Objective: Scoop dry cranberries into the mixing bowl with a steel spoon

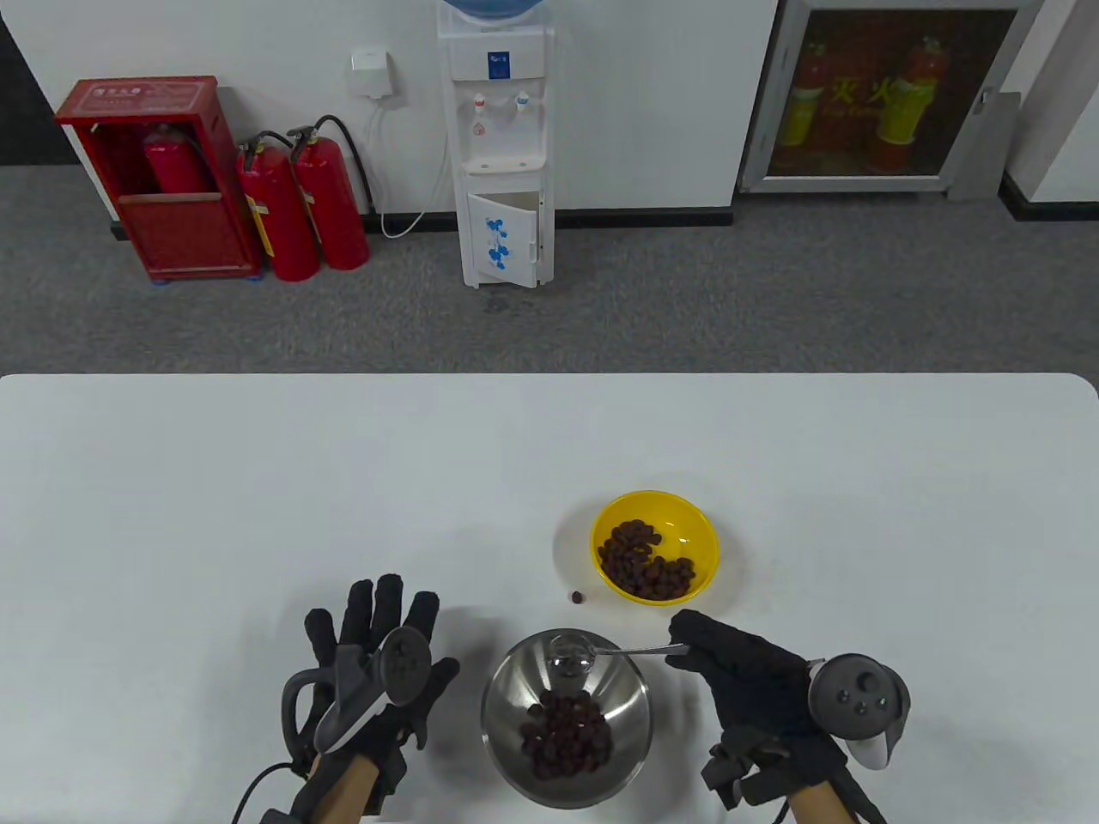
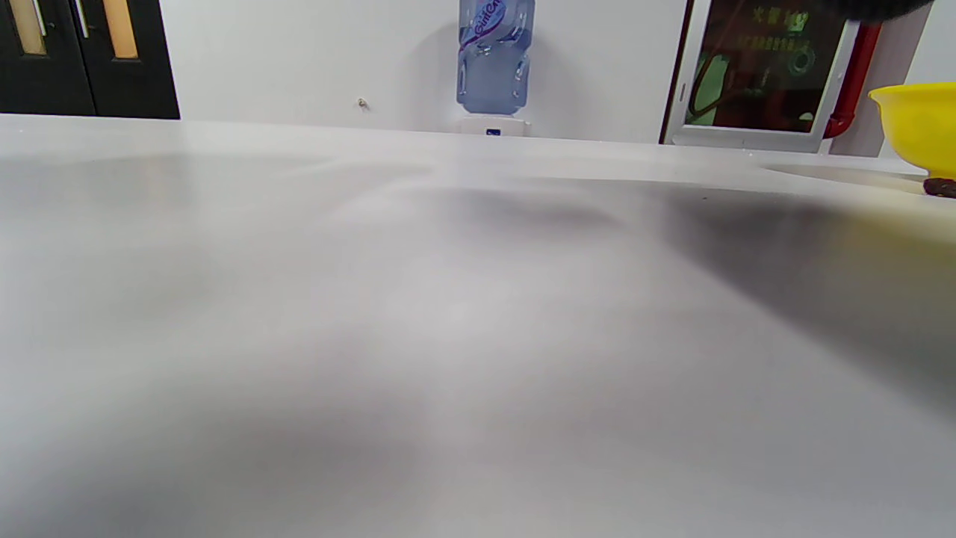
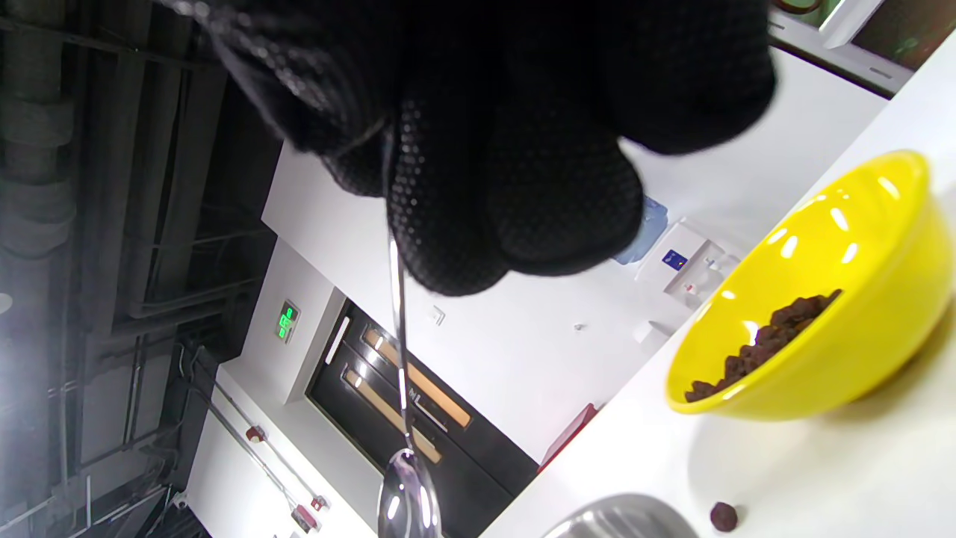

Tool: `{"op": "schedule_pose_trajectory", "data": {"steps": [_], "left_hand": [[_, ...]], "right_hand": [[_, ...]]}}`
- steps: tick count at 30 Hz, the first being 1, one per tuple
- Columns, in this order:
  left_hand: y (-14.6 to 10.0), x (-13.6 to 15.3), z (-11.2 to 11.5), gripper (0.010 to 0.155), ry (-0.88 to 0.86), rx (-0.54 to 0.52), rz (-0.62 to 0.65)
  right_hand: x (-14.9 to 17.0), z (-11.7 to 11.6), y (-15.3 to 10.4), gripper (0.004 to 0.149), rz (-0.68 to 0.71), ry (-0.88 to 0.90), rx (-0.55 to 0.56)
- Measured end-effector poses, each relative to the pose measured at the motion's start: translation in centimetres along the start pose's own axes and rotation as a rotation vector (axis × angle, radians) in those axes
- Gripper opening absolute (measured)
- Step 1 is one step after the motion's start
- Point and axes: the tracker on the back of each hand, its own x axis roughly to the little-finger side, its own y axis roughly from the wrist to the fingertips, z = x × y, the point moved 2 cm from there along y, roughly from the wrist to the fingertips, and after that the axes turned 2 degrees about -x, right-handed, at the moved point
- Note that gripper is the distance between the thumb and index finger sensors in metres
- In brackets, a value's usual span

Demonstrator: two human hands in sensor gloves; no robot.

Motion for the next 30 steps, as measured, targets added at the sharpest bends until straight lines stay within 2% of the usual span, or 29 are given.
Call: {"op": "schedule_pose_trajectory", "data": {"steps": [6, 11, 14, 18, 23, 27, 30], "left_hand": [[0.0, 0.0, 0.0, 0.078, -0.004, -0.001, 0.002], [0.0, -0.1, 0.0, 0.078, -0.003, 0.000, 0.005], [0.0, -0.1, 0.0, 0.078, -0.007, 0.000, 0.007], [0.0, -0.1, 0.1, 0.078, -0.005, 0.005, 0.008], [0.0, -0.2, 0.1, 0.078, -0.008, 0.008, 0.011], [0.0, -0.2, 0.1, 0.078, -0.012, 0.005, 0.012], [0.1, -0.2, 0.1, 0.078, -0.010, 0.007, 0.014]], "right_hand": [[0.1, 0.5, -0.1, 0.043, -0.025, 0.013, 0.053], [-0.9, 1.0, -0.4, 0.043, -0.011, -0.053, 0.169], [-1.6, 1.3, -0.5, 0.043, -0.026, -0.224, 0.282], [-2.5, 1.3, -0.1, 0.043, -0.002, -0.453, 0.353], [-3.0, 0.9, 1.8, 0.043, 0.058, -0.708, 0.370], [-2.6, 0.3, 3.2, 0.042, 0.040, -0.848, 0.355], [-1.9, -0.7, 3.1, 0.042, 0.062, -0.900, 0.383]]}}
